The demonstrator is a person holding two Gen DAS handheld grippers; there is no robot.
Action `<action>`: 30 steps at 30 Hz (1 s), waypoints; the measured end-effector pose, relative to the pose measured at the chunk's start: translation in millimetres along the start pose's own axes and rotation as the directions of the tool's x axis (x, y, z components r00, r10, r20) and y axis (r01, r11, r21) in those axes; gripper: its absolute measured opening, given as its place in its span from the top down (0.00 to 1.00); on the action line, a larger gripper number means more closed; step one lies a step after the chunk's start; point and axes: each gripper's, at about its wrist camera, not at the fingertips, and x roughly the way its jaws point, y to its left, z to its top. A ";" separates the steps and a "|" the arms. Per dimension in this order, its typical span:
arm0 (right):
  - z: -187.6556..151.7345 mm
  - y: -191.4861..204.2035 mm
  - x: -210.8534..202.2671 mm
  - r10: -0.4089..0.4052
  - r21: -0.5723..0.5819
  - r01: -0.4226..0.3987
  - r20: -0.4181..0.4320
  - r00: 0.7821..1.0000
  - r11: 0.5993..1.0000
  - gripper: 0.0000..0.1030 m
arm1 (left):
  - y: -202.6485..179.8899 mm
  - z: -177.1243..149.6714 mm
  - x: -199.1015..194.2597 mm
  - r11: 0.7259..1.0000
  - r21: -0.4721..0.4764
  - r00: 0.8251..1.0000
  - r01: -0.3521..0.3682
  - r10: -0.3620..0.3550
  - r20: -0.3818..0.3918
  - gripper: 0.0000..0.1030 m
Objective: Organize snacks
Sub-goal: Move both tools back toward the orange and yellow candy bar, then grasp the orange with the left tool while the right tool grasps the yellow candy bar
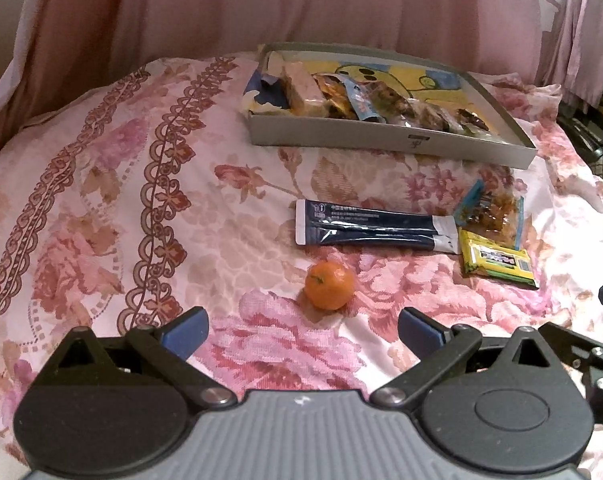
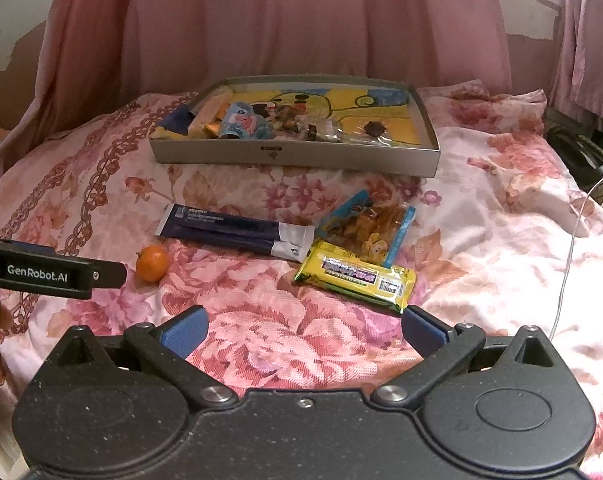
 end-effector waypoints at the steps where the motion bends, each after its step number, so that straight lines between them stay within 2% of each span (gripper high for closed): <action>1: 1.5 -1.8 1.4 0.004 0.002 -0.004 -0.003 1.000 1.000 0.01 | -0.4 1.7 2.3 1.000 0.007 1.000 0.000 0.001 -0.002 0.00; 6: 10.1 -11.8 14.1 0.037 -0.057 -0.039 -0.032 0.999 0.998 0.01 | -2.8 13.1 14.4 0.999 0.047 1.000 0.014 -0.014 -0.001 0.00; 13: 18.7 -34.4 41.6 0.083 -0.179 -0.091 -0.055 0.995 0.980 0.01 | 0.5 27.3 27.7 0.996 0.027 0.996 0.084 -0.084 -0.007 0.00; 23: 30.0 -73.0 102.1 0.150 -0.154 -0.165 -0.108 0.983 0.974 0.03 | 5.5 28.4 54.3 0.993 -0.063 0.992 0.102 -0.106 -0.070 0.00; 30: 29.4 -86.9 129.8 0.206 -0.114 -0.221 -0.129 0.970 0.969 0.03 | 1.6 28.0 65.3 0.992 -0.063 0.990 0.110 -0.115 -0.081 0.00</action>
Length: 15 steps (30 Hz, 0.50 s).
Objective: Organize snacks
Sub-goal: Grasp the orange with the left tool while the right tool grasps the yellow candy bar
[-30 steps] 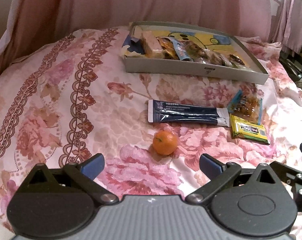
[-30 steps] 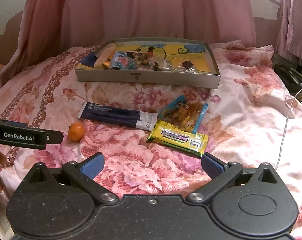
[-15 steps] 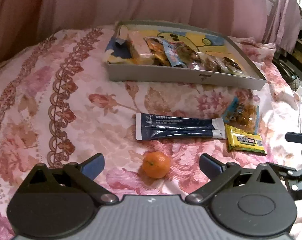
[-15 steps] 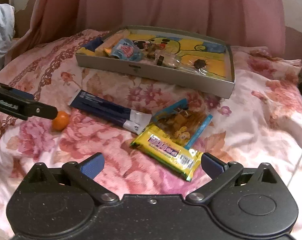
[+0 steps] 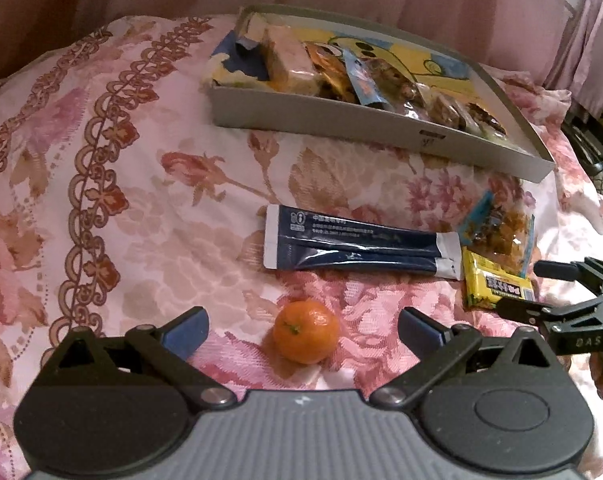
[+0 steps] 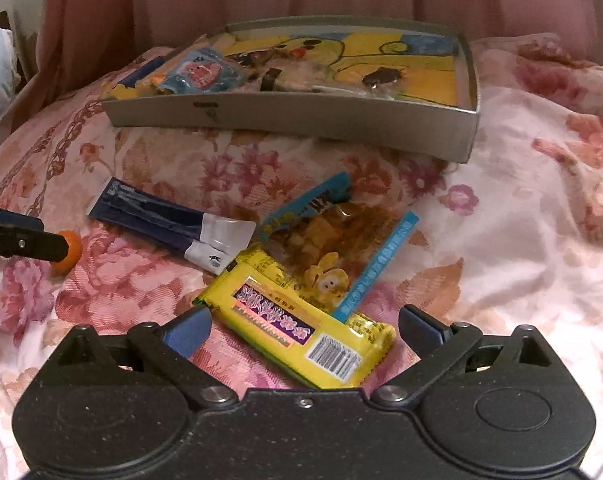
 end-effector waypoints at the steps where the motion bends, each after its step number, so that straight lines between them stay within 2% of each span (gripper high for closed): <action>1: 0.3 -0.4 2.6 0.003 -0.003 -0.003 -0.003 1.000 1.000 0.03 | -1.0 -0.1 1.2 1.000 0.005 1.000 0.002 -0.002 -0.002 0.01; 8: -2.0 -0.9 14.5 0.041 0.007 -0.040 -0.037 0.998 0.999 0.02 | -6.1 -1.3 4.1 0.999 0.028 0.999 0.029 -0.028 -0.015 0.01; 15: -2.1 9.2 7.1 0.178 0.031 -0.175 -0.092 0.980 0.984 0.01 | -5.5 -1.6 0.5 0.998 0.025 0.998 0.061 -0.061 0.002 0.01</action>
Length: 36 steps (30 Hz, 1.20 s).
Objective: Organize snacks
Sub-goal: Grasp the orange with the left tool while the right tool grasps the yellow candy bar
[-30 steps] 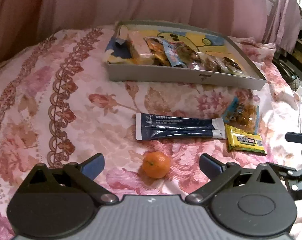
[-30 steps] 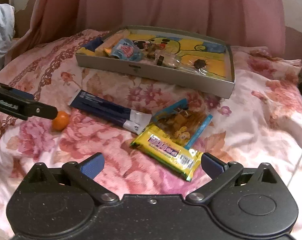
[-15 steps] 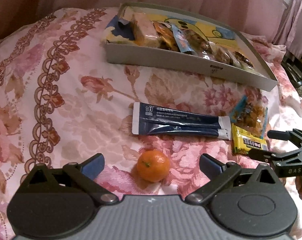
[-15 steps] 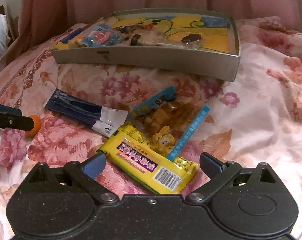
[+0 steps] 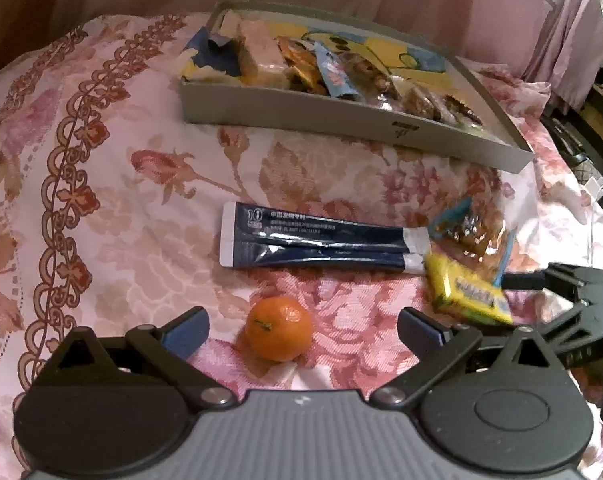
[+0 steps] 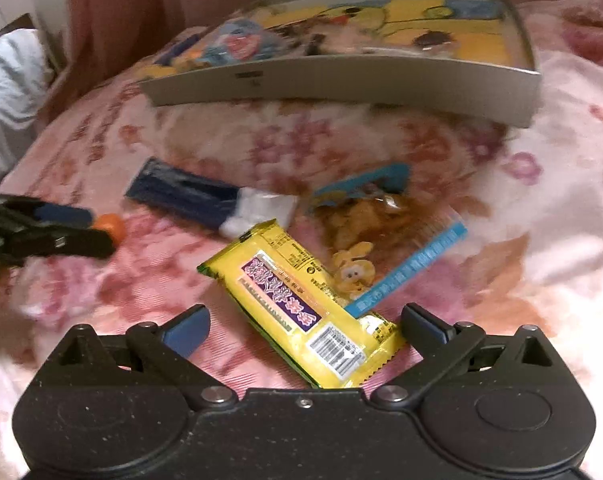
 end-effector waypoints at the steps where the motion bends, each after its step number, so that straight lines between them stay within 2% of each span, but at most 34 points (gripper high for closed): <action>1: -0.6 4.3 -0.8 0.016 -0.005 -0.016 -0.009 1.000 1.000 0.02 | -0.1 -0.1 -0.7 1.000 0.001 1.000 -0.001 0.001 0.006 0.02; 8: -6.7 43.7 -5.4 0.061 -0.060 -0.065 -0.065 0.996 0.996 0.07 | 0.9 -0.8 -1.4 1.000 -0.001 1.000 -0.018 0.018 0.009 0.07; 14: -10.8 63.8 -8.5 0.124 -0.050 -0.126 -0.053 0.991 0.991 0.16 | 1.1 -1.5 -1.1 1.000 0.001 1.000 -0.025 0.025 0.010 0.17; 22: -15.8 79.1 -1.3 0.027 -0.139 -0.029 -0.017 1.000 0.990 0.34 | 1.3 -3.3 -0.4 1.000 -0.005 1.000 -0.026 0.026 -0.005 0.35; 29: -17.1 85.8 1.9 -0.008 -0.157 0.010 0.016 1.000 0.988 0.40 | 4.4 -5.3 3.0 0.999 -0.022 0.999 -0.034 0.034 -0.026 0.46; 34: -19.2 98.3 4.3 -0.032 -0.202 0.039 0.036 0.999 0.979 0.45 | 5.4 -6.1 3.2 0.998 -0.022 0.998 -0.053 0.052 -0.024 0.61; 36: -19.8 103.1 6.5 -0.042 -0.223 0.048 0.030 0.999 0.974 0.45 | 7.5 -5.7 4.0 0.998 -0.035 0.998 -0.056 0.055 -0.027 0.61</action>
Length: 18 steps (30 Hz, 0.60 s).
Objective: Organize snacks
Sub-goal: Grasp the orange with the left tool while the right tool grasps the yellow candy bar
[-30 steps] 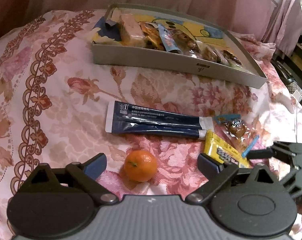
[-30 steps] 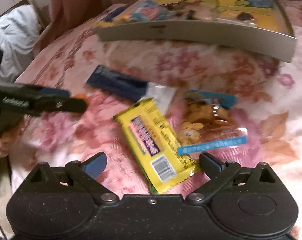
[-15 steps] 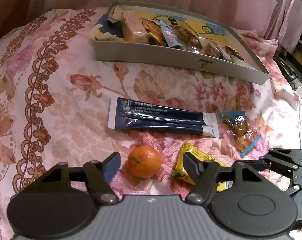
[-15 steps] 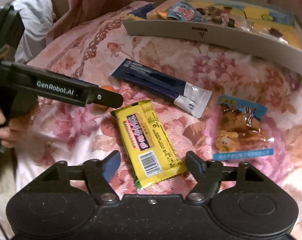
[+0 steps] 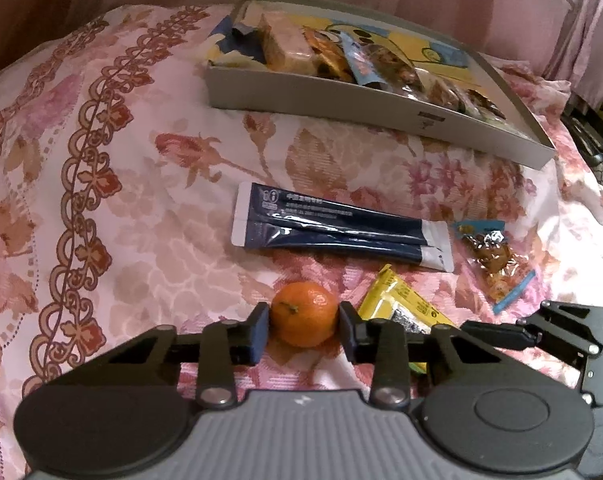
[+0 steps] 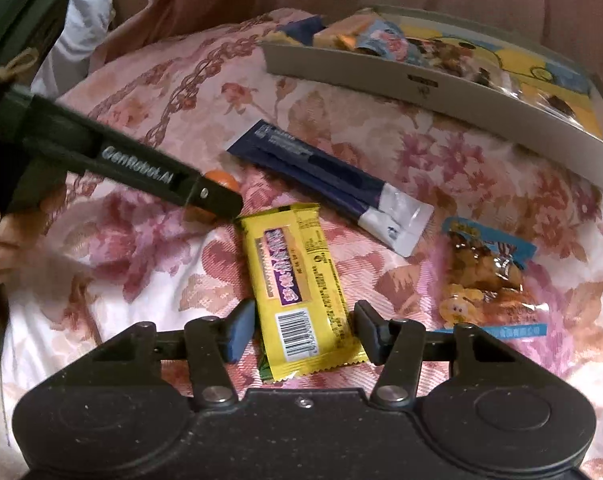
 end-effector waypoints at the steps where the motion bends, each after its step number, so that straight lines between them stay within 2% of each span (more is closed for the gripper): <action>1: 0.5 1.3 0.5 -0.002 -0.001 0.002 0.001 1.000 1.000 0.45 | 0.7 0.2 0.3 1.000 -0.006 1.000 0.001 -0.001 0.000 0.61; 9: 1.3 11.3 3.3 -0.049 -0.007 0.049 0.010 0.999 0.999 0.49 | -4.1 -1.5 -0.6 1.000 0.027 1.000 -0.009 0.009 0.007 0.63; 12: 0.9 19.1 2.9 -0.077 -0.053 0.078 0.015 0.997 0.996 0.51 | -9.6 -2.8 -2.5 0.998 0.057 1.000 0.015 -0.016 0.011 0.63; 18: -1.9 36.6 -1.3 -0.155 -0.152 0.159 0.036 0.987 0.976 0.52 | -22.2 -7.3 -7.7 0.991 0.134 0.999 0.019 -0.025 0.047 0.63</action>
